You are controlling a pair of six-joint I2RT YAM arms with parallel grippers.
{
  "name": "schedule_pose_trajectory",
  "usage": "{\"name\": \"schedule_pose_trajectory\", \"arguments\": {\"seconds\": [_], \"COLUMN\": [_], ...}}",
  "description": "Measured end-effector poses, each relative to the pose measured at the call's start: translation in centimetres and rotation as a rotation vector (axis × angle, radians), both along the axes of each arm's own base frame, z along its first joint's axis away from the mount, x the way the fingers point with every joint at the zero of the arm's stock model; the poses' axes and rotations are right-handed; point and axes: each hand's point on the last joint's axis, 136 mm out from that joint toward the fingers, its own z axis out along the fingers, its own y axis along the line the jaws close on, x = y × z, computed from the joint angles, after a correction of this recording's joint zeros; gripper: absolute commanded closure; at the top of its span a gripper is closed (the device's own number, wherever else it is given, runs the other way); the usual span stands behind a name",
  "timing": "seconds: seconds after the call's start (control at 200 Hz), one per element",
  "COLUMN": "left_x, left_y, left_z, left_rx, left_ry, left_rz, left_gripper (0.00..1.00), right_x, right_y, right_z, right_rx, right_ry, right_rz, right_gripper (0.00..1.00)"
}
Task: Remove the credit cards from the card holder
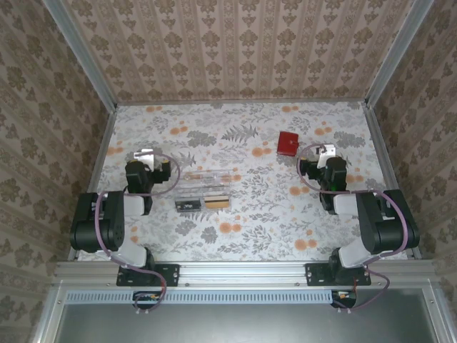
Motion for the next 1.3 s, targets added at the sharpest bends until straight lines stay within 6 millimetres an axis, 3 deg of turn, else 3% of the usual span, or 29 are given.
{"name": "schedule_pose_trajectory", "arguments": {"seconds": [1.3], "left_x": [0.11], "left_y": [-0.21], "left_z": [0.05], "left_rx": [-0.005], "left_ry": [0.047], "left_rz": [-0.013], "left_gripper": [0.0], "right_x": [0.0], "right_y": [-0.35], "right_z": [-0.01], "right_rx": [0.008], "right_ry": [0.0], "right_rz": [-0.006], "right_gripper": [0.0]}}
